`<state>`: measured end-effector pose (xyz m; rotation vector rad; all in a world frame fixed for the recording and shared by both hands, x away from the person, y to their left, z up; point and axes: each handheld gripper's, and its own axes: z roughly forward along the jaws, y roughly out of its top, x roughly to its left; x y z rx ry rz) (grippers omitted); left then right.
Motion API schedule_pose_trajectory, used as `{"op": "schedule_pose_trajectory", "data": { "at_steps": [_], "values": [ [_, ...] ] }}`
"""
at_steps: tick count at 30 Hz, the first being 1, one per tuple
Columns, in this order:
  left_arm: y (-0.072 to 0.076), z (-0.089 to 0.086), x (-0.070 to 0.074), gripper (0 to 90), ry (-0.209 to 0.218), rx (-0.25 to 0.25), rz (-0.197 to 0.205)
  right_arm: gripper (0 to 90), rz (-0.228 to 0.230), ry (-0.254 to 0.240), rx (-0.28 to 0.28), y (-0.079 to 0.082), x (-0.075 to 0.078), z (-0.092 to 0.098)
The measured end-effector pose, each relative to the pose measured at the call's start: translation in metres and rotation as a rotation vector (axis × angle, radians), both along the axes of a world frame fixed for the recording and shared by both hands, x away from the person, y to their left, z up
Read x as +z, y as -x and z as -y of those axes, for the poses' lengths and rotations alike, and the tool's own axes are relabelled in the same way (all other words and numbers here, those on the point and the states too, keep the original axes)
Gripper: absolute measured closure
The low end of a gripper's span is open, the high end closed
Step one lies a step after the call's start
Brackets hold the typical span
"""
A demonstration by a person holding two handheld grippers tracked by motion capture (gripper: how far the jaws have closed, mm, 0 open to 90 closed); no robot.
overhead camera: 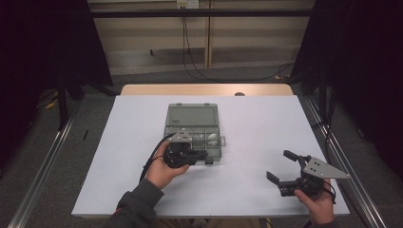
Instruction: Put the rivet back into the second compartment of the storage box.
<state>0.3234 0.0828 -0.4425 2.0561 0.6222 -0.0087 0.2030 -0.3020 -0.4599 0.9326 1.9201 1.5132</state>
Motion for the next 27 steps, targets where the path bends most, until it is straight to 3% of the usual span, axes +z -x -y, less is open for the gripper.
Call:
{"op": "schedule_pose_trajectory", "data": {
  "at_steps": [15, 27],
  "values": [
    [-0.011, -0.013, 0.009, 83.5, 0.009, 0.048, 0.005, 1.7, -0.003, 0.000, 0.002, 0.000, 0.000, -0.001],
    [-0.025, -0.021, 0.013, 83.5, -0.009, 0.102, 0.013, 1.7, -0.002, 0.001, 0.003, 0.000, 0.000, -0.001]
  ]
}}
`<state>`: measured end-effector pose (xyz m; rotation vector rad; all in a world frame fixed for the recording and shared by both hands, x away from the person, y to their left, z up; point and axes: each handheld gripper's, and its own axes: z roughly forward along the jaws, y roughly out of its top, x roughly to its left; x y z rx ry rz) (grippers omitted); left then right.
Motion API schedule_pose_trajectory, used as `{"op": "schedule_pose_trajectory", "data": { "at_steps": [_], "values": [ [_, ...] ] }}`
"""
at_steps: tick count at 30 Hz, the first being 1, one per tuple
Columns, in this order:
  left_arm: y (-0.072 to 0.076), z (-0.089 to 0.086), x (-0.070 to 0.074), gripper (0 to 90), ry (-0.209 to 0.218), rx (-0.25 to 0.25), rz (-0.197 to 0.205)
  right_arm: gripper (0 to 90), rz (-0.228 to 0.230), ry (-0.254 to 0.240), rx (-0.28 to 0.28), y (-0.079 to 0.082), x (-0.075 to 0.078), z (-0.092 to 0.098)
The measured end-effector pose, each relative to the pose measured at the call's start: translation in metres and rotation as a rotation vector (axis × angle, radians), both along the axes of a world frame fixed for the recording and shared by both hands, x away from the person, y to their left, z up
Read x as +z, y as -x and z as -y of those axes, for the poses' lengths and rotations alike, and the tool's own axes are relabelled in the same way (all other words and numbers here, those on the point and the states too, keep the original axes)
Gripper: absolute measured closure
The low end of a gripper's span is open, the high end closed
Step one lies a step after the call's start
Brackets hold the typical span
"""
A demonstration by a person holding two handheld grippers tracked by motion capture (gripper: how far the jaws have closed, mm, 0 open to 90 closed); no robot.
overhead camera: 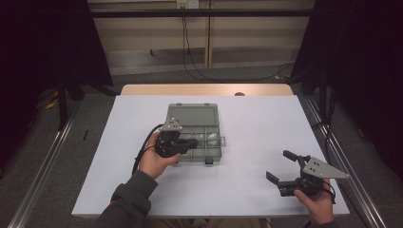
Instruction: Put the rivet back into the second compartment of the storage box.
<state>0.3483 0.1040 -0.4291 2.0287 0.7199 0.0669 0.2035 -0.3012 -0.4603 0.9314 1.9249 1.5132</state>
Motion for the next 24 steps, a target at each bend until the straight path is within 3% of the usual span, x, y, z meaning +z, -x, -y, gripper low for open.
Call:
{"op": "schedule_pose_trajectory", "data": {
  "at_steps": [24],
  "values": [
    [-0.024, -0.012, -0.009, 83.5, -0.008, 0.149, 0.023, 1.8, -0.001, 0.000, 0.002, 0.000, 0.000, 0.000]
  ]
}}
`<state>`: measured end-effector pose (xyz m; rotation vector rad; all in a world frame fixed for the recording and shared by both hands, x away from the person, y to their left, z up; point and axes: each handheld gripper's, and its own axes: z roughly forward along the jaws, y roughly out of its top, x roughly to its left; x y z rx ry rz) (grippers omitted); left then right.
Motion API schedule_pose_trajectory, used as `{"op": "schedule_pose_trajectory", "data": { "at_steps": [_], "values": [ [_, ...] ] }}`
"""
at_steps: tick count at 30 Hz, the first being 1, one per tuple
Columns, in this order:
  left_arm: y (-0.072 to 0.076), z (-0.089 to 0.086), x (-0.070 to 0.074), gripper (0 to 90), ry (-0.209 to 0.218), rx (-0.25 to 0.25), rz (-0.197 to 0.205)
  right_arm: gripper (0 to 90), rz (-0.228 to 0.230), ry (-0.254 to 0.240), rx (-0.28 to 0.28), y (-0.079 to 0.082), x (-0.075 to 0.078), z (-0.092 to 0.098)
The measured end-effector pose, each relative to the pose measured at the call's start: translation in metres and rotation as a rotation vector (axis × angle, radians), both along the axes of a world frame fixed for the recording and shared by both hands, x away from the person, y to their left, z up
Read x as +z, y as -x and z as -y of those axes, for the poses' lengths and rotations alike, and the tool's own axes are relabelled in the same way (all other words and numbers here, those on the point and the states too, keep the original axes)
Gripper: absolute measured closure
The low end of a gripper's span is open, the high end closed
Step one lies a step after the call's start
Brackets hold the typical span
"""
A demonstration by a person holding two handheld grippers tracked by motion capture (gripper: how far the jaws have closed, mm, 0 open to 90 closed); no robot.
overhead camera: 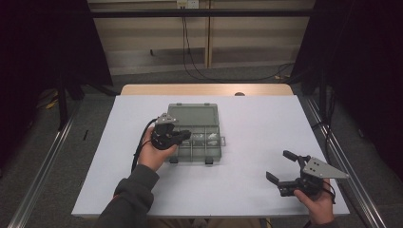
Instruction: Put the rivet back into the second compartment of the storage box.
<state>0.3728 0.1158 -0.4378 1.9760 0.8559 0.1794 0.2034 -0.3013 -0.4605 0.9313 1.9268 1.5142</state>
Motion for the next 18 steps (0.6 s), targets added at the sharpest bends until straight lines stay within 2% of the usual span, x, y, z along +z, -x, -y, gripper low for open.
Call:
{"op": "schedule_pose_trajectory", "data": {
  "at_steps": [1, 8, 18],
  "values": [
    [-0.0007, -0.0005, -0.0002, 83.5, -0.013, 0.004, 0.007, 1.8, -0.001, 0.000, -0.001, 0.0000, 0.0000, 0.0000],
    [-0.0041, -0.0012, -0.0035, 83.5, -0.029, 0.054, 0.017, 1.7, -0.001, 0.000, 0.001, 0.0001, 0.0000, 0.0002],
    [-0.0099, 0.0003, -0.0097, 83.3, -0.064, 0.078, 0.035, 1.7, 0.000, 0.000, 0.001, 0.0001, 0.0000, 0.0004]
  ]
}}
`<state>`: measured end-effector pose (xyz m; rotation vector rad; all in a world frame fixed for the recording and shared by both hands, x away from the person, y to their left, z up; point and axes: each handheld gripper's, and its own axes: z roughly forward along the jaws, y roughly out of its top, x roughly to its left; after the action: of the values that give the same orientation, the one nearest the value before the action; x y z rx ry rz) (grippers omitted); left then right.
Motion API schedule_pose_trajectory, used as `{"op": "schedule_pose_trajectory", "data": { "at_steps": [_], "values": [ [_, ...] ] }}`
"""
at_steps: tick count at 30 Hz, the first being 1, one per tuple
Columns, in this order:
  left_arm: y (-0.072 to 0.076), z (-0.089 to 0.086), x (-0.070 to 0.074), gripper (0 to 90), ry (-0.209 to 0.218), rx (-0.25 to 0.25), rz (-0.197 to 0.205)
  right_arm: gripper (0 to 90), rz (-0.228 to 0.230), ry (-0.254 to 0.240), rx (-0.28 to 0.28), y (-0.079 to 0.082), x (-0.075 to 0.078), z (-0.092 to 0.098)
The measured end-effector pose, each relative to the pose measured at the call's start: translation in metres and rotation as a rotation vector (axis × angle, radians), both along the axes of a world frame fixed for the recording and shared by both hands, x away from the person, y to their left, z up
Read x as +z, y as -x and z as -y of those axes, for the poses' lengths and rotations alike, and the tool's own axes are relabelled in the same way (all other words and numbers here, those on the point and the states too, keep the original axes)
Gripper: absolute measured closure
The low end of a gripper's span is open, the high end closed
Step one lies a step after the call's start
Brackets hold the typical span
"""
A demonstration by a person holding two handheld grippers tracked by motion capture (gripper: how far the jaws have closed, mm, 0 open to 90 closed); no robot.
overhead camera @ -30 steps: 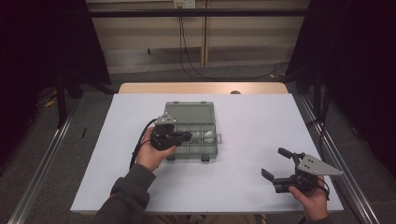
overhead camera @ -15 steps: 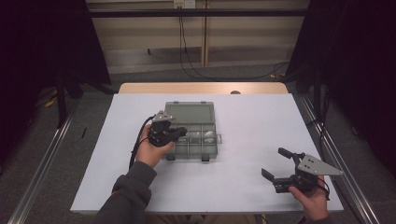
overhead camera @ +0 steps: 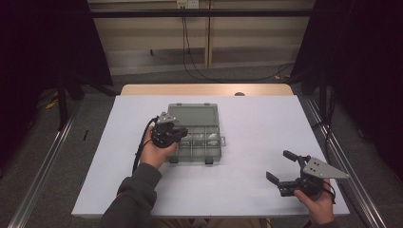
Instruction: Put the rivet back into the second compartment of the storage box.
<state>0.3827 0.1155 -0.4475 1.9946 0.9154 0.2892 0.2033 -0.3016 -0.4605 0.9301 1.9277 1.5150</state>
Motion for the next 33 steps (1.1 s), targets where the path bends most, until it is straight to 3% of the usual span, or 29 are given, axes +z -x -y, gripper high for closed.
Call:
{"op": "schedule_pose_trajectory", "data": {
  "at_steps": [5, 13, 20, 25, 33],
  "values": [
    [-0.003, 0.001, -0.003, 83.1, 0.007, 0.007, 0.007, 1.7, -0.001, 0.001, 0.000, 0.000, 0.000, 0.000],
    [-0.004, 0.001, -0.005, 75.5, -0.005, 0.009, 0.009, 1.7, 0.002, -0.001, -0.002, 0.001, 0.000, 0.001],
    [0.000, 0.000, -0.003, 69.5, 0.019, -0.001, 0.012, 1.7, 0.003, 0.001, -0.001, 0.001, 0.000, 0.001],
    [0.006, -0.004, 0.000, 59.9, 0.039, -0.019, 0.021, 1.8, 0.001, -0.001, -0.004, 0.001, 0.000, 0.002],
    [0.020, -0.014, 0.003, 33.8, 0.110, -0.041, 0.023, 1.7, 0.001, 0.003, 0.002, -0.002, 0.000, -0.001]
  ]
}}
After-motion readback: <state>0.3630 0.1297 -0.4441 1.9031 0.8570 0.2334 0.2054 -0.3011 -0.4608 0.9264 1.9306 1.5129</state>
